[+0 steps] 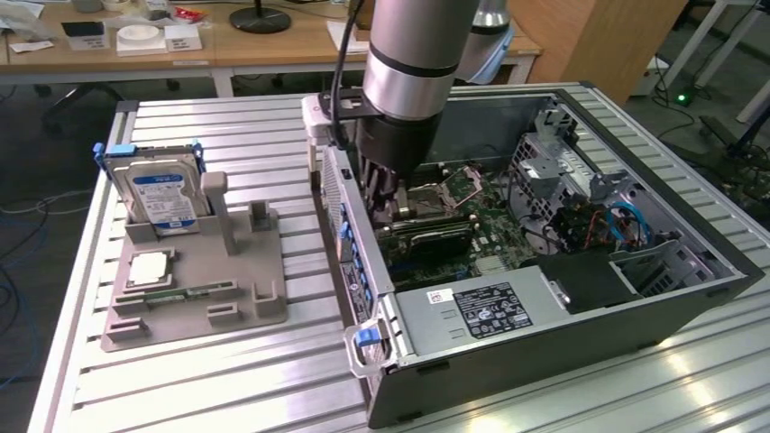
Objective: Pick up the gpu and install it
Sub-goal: 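Press down on the gpu until it lock into place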
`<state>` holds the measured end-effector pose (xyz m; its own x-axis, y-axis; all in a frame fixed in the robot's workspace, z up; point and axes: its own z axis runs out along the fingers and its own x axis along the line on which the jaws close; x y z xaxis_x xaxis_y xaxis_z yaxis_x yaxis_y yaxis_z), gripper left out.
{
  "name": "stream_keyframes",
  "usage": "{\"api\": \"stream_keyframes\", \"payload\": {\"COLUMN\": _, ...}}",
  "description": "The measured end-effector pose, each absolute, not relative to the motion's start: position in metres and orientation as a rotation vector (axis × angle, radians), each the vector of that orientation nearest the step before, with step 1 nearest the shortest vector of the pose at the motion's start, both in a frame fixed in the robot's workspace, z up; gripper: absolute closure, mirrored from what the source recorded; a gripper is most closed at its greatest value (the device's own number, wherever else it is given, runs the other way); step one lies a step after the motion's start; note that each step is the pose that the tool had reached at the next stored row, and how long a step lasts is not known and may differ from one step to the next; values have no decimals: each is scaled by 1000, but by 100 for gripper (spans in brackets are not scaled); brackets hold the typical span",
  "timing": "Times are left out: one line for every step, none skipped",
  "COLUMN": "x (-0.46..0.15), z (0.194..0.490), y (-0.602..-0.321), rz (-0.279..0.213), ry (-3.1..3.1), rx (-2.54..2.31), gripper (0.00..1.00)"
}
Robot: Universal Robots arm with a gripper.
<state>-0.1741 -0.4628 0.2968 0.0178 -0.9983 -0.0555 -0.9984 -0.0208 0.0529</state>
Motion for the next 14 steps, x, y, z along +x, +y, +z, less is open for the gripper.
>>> {"api": "stream_keyframes", "payload": {"x": -174, "z": 297, "y": -462, "rz": 119, "ry": 2197, "rx": -2240, "gripper": 90}}
{"api": "stream_keyframes", "payload": {"x": -173, "z": 297, "y": -462, "rz": 117, "ry": 2196, "rx": -2239, "gripper": 90}}
{"api": "stream_keyframes", "payload": {"x": -173, "z": 296, "y": -462, "rz": 115, "ry": 2195, "rx": -2238, "gripper": 90}}
{"api": "stream_keyframes", "payload": {"x": -172, "z": 296, "y": -462, "rz": 113, "ry": 2194, "rx": -2237, "gripper": 90}}
{"api": "stream_keyframes", "payload": {"x": -172, "z": 296, "y": -462, "rz": 111, "ry": 2194, "rx": -2237, "gripper": 90}}
{"api": "stream_keyframes", "payload": {"x": -171, "z": 296, "y": -461, "rz": 109, "ry": 2193, "rx": -2236, "gripper": 90}}
{"api": "stream_keyframes", "payload": {"x": -170, "z": 295, "y": -461, "rz": 106, "ry": 2191, "rx": -2235, "gripper": 90}}
{"api": "stream_keyframes", "payload": {"x": -169, "z": 294, "y": -461, "rz": 100, "ry": 2189, "rx": -2232, "gripper": 90}}
{"api": "stream_keyframes", "payload": {"x": -169, "z": 294, "y": -460, "rz": 92, "ry": 2186, "rx": -2230, "gripper": 90}}
{"api": "stream_keyframes", "payload": {"x": -168, "z": 294, "y": -460, "rz": 84, "ry": 2181, "rx": -2226, "gripper": 90}}
{"api": "stream_keyframes", "payload": {"x": -168, "z": 294, "y": -460, "rz": 75, "ry": 2177, "rx": -2223, "gripper": 90}}
{"api": "stream_keyframes", "payload": {"x": -166, "z": 294, "y": -460, "rz": 68, "ry": 2173, "rx": -2220, "gripper": 90}}
{"api": "stream_keyframes", "payload": {"x": -165, "z": 294, "y": -460, "rz": 66, "ry": 2172, "rx": -2219, "gripper": 90}}
{"api": "stream_keyframes", "payload": {"x": -162, "z": 294, "y": -460, "rz": 65, "ry": 2172, "rx": -2219, "gripper": 90}}
